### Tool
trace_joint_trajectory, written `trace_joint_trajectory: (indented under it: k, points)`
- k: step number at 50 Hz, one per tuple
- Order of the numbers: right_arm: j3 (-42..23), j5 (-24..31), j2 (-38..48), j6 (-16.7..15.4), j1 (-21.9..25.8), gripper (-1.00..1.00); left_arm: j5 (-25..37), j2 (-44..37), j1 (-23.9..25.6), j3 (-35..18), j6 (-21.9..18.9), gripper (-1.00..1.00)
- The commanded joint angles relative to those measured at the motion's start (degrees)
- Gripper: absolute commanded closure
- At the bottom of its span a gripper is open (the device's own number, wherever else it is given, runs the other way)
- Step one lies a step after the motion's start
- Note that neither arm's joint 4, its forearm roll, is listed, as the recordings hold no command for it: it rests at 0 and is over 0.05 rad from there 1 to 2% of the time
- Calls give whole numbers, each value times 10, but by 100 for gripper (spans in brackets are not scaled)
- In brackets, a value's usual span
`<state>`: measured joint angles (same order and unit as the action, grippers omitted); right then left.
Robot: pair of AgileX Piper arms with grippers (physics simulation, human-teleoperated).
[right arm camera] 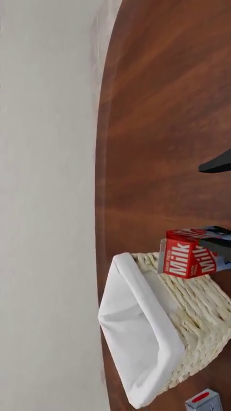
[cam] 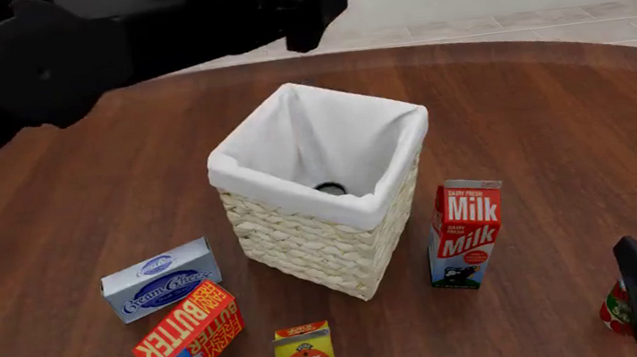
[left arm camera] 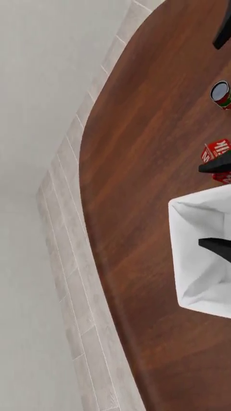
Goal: Pick up the alphabet soup and the tomato sauce, and put them in the basket.
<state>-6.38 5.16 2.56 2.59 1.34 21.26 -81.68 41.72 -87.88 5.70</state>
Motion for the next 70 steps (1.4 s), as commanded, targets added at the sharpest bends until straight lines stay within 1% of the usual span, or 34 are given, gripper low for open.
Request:
trace_joint_trajectory:
  k: [1, 2, 5, 6, 8, 9, 12, 14, 16, 19, 20, 21, 23, 24, 27, 29, 30, 31, 32, 37, 39, 40, 42, 44, 49, 50, 52, 55, 57, 59, 60, 66, 68, 70]
  points:
    - [-90, 58, 27, 1, 13, -100, -29, 25, 2, 19, 12, -100]
    - [-98, 69, 21, 3, 14, -100, -30, 26, 1, 20, 13, -100]
    - [-116, 78, 31, 0, 14, -100, -32, 26, 0, 20, 13, -100]
    - [-135, 89, 41, -2, 14, -100, -34, 27, 0, 21, 13, -100]
    - [-148, 98, 45, 2, 12, -100, -35, 29, 1, 23, 13, -100]
    - [-161, 110, 48, -2, 16, -100, -37, 29, 0, 23, 14, -100]
    - [-193, 131, 60, -31, 31, -100, -40, 30, -3, 25, 15, -100]
    - [-214, 141, 68, -30, 38, -100, -41, 31, -3, 24, 16, -100]
    - [-233, 150, 70, -38, 36, -100, -43, 31, -4, 22, 15, -100]
    - [-256, 165, 93, -40, 33, -100, -47, 36, -5, 23, 17, -100]
    - [-260, 168, 98, -46, 33, -100, -48, 38, -4, 24, 18, -100]
    - [-266, 174, 108, -62, 29, -100, -50, 40, -5, 25, 19, -100]
    - [-280, 186, 113, -63, 33, -100, -51, 42, -5, 24, 20, -100]
    - [-295, 199, 129, -78, 28, -100, -55, 47, -6, 20, 23, -100]
    - [-321, 220, 147, -90, 27, -100, -54, 50, -2, 11, 24, -100]
    - [-341, 234, 150, -88, 19, -100, -53, 50, -1, 8, 24, -100]
    - [-356, 251, 161, -82, 18, -100, -53, 50, -1, 8, 24, -100]
    - [-356, 251, 161, -82, 18, -100, -53, 50, -1, 8, 24, -100]
    - [-373, 269, 167, -73, 13, -100, -53, 50, -1, 8, 24, -100]
    - [-423, 320, 190, -64, 7, -100, -53, 50, -1, 8, 24, -100]
    - [-445, 347, 205, -46, 6, -100, -53, 50, -1, 8, 24, -100]
    - [-452, 355, 208, -53, 6, -100, -53, 50, -1, 8, 24, -100]
    - [-461, 366, 214, -83, 2, -100, -53, 50, -1, 8, 24, -100]
    - [-469, 380, 220, -92, 5, -100, -53, 50, -1, 8, 24, -100]
    - [-491, 406, 234, -93, -8, -100, -53, 50, -1, 8, 24, -100]
    - [-499, 416, 239, -78, -13, -100, -53, 50, -1, 8, 24, -100]
    - [-506, 428, 241, -77, -21, -100, -53, 50, -1, 8, 24, -100]
    - [-513, 441, 244, -82, -27, -100, -53, 50, -1, 8, 24, -100]
    - [-511, 451, 249, -99, -27, -100, -53, 50, -1, 8, 24, -100]
    - [-514, 463, 255, -87, -26, -100, -53, 50, -1, 8, 24, -100]
    - [-514, 470, 262, -99, -31, -100, -53, 50, -1, 8, 24, -100]
    - [-525, 496, 280, -102, -54, -100, -53, 50, -1, 8, 24, -100]
    - [-527, 501, 282, -113, -63, -100, -53, 50, -1, 8, 24, -100]
    - [-532, 505, 284, -112, -68, -100, -53, 50, -1, 8, 24, -100]
